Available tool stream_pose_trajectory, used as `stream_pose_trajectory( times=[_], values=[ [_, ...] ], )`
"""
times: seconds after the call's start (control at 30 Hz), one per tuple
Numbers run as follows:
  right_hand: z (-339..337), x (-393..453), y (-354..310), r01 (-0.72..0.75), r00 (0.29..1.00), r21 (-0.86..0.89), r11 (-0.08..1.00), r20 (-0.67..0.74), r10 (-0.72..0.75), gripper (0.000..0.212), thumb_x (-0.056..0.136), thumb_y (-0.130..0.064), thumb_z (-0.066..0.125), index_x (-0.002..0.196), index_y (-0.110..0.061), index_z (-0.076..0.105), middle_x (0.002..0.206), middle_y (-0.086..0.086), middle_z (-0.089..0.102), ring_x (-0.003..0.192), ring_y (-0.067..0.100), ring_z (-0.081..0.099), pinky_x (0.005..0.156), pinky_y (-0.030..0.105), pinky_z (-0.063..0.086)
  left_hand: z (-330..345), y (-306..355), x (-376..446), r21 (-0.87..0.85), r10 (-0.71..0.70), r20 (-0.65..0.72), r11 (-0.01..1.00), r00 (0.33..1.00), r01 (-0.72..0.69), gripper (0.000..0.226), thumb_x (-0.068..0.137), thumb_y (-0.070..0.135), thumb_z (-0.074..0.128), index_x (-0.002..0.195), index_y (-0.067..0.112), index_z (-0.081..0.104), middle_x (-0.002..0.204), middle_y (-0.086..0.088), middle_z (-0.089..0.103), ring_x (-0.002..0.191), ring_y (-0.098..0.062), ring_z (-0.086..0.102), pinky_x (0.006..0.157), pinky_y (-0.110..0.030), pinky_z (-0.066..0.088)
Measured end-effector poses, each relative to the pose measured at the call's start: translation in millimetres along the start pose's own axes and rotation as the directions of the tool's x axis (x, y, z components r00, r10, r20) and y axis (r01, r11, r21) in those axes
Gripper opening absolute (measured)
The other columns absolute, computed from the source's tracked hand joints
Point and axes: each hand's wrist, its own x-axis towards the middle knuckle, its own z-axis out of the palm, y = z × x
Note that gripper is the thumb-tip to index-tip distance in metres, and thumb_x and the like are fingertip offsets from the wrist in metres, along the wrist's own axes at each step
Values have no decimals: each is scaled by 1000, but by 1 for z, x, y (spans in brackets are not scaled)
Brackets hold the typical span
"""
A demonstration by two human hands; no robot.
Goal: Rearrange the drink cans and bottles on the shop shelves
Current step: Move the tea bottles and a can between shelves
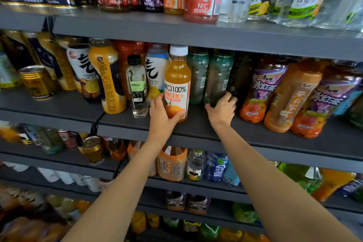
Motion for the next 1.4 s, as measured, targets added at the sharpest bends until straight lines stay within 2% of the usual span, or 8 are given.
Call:
stream_pose_trajectory(
  times=[0.17,0.3,0.4,0.5,0.7,1.17,1.3,1.4],
  values=[
    [-7,-26,7,205,976,391,897,-156,-155,50,83,-23,69,121,-2,44,118,11,42,104,28,48,86,37,44,-2,1,-2,-13,-12,0,1000,1000,12,76,76,25,75,137,10,32,135,-9,37,129,-23,36,107,-38,35],
    [-4,-42,-1,244,931,490,837,125,-344,52,84,-32,67,125,-9,45,121,3,51,106,12,48,88,30,45,-9,-4,-5,68,4,61,998,998,-9,69,79,24,73,136,10,36,134,-10,43,125,-23,44,103,-38,40],
    [-2,-47,-16,199,882,552,809,258,-393,61,83,-31,68,132,-10,40,129,1,51,110,5,45,88,23,40,-31,-17,-18,310,74,130,944,989,-111,36,86,15,62,121,8,53,119,-9,53,114,-23,51,97,-32,41],
    [9,-53,-31,172,853,552,816,332,-404,72,78,-28,73,136,-12,33,120,-6,50,107,3,44,84,15,38,-55,-36,-35,409,192,192,876,962,-257,24,93,18,50,113,11,61,116,-5,54,110,-22,51,95,-39,41],
    [20,-53,-44,143,903,504,852,285,-321,80,71,-20,81,133,-8,32,130,7,53,117,19,50,84,20,39,-74,-44,-43,520,215,277,786,936,-334,54,88,44,20,126,31,56,129,12,52,120,-11,35,106,-36,17],
    [7,-129,-59,137,975,315,939,122,-183,72,69,-27,82,123,-6,39,123,10,58,111,26,57,81,28,46,-145,-40,-15,493,105,650,695,753,-523,41,99,30,38,140,27,39,142,6,38,130,-18,29,103,-36,26],
    [-18,-175,-66,232,960,258,938,95,-264,68,65,-26,84,117,-13,44,113,2,62,103,19,60,77,19,46,-184,-10,-5,372,479,470,655,742,-658,36,93,19,41,126,12,55,121,-3,55,114,-17,44,95,-30,34],
    [-51,-201,-96,365,925,337,868,-23,-380,64,63,-21,85,109,-23,40,96,-20,57,86,-7,59,69,1,42,-217,29,15,281,781,154,552,605,-785,32,84,14,41,107,6,63,102,-7,60,99,-17,46,87,-29,37]
  ],
)
